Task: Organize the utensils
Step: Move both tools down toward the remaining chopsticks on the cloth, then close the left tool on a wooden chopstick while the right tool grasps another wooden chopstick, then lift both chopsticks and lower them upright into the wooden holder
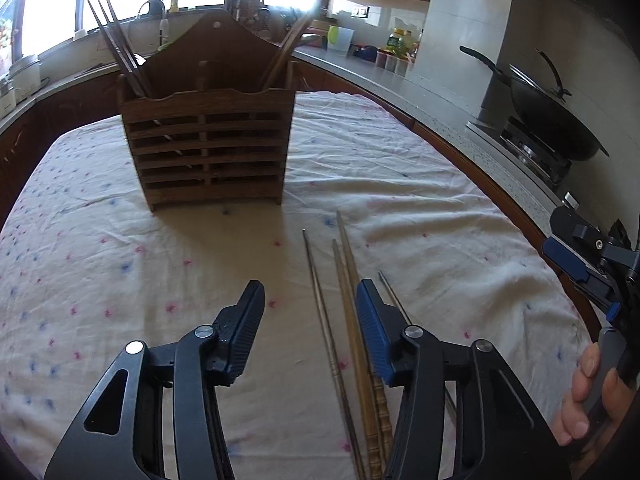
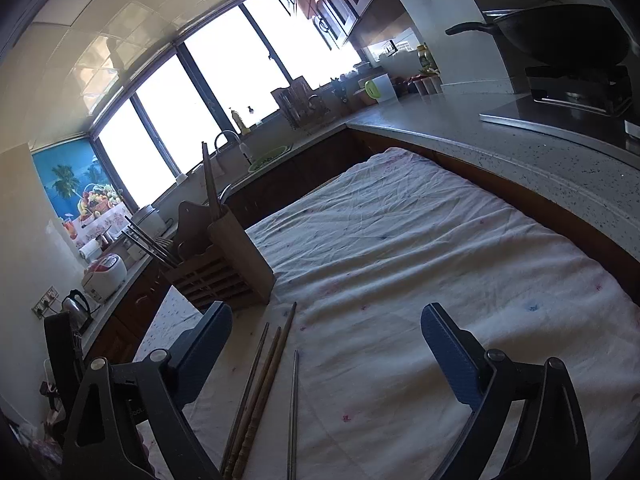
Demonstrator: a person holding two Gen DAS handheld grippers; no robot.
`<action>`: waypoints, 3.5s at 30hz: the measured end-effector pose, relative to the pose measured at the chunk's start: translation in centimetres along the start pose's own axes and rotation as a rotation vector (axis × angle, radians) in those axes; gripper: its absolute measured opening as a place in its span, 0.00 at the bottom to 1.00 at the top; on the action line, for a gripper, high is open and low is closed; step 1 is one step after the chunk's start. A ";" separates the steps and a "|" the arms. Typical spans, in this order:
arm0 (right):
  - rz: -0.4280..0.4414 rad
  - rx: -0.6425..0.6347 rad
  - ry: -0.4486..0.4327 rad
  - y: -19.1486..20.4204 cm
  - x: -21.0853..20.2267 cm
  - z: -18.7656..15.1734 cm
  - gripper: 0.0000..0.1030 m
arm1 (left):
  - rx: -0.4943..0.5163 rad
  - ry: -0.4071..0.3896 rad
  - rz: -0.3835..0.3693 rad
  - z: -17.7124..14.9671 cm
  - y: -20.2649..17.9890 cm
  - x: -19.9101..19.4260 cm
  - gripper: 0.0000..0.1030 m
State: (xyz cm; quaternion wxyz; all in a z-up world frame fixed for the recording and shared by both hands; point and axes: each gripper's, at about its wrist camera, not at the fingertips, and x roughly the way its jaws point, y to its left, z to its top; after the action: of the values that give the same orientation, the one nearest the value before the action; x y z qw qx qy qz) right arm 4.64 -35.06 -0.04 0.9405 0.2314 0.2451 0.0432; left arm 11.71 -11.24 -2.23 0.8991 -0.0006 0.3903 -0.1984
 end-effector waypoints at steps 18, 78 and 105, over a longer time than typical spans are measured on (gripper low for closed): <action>-0.001 0.015 0.075 -0.3 2.5 0.6 0.68 | 0.136 0.153 -0.015 -1.3 -1.2 4.1 0.09; 0.197 -0.215 0.051 10.3 0.6 5.3 0.05 | -0.130 -0.218 -0.054 2.7 7.9 -13.5 0.04; 0.221 -0.261 -0.050 12.7 0.1 8.6 0.05 | -0.128 -0.400 0.024 7.0 9.3 -17.2 0.04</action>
State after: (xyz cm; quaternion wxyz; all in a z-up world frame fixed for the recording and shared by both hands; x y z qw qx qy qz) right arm 9.25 -27.34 12.37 0.9579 0.1340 0.1868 0.1720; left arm 9.29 2.42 13.24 0.9590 -0.0926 0.2160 -0.1584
